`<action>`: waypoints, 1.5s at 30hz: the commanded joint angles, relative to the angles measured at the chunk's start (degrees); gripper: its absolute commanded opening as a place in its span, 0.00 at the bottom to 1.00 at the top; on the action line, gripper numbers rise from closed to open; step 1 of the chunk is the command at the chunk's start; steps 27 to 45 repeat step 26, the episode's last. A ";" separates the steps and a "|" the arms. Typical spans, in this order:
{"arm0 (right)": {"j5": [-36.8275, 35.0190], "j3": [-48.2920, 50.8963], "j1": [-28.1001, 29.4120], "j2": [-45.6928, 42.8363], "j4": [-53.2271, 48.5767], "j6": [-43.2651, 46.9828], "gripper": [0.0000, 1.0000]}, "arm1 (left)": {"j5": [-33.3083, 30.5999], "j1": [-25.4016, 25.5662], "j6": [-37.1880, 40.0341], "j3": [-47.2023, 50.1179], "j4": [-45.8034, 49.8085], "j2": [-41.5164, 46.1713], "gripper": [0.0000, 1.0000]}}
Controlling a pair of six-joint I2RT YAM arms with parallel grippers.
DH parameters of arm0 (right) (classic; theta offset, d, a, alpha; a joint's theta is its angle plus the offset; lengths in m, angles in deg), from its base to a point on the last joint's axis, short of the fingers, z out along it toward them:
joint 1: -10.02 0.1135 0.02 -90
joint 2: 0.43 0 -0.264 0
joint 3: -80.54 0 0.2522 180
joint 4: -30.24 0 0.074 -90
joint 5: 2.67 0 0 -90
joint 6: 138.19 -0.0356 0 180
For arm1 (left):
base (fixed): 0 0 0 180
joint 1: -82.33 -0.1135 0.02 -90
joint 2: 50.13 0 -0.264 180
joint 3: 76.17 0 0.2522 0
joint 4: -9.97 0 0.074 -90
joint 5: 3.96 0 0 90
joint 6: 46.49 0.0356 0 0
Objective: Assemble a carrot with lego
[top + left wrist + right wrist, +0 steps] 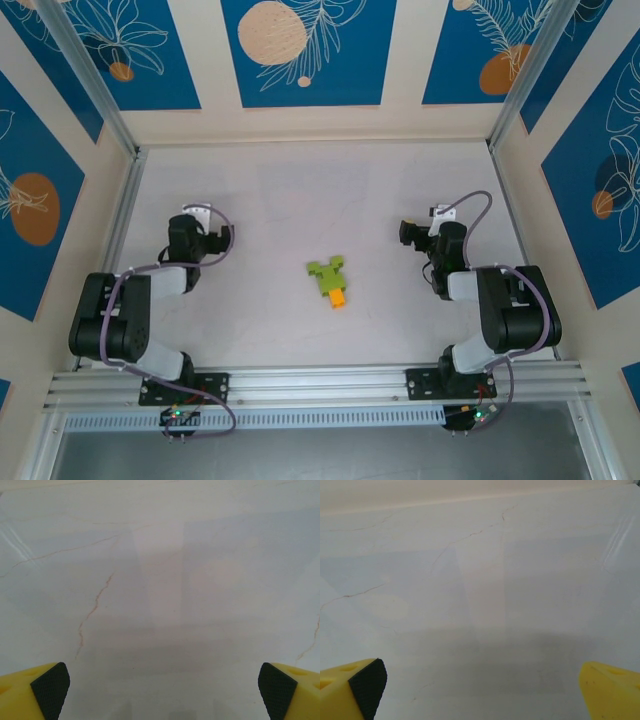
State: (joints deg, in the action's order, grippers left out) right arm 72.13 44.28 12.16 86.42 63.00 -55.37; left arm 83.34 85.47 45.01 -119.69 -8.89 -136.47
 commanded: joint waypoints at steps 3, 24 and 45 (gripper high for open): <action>-0.35 0.48 0.42 0.52 3.50 0.32 0.99 | 4.45 -0.69 1.05 5.76 -11.76 -0.51 0.99; 1.05 0.09 -0.29 0.43 2.56 -0.05 1.00 | 3.57 -0.06 1.57 6.03 -13.60 -1.56 0.99; 1.05 0.11 -0.29 0.43 2.59 -0.04 1.00 | 3.57 -0.09 1.58 6.16 -13.78 -1.46 0.99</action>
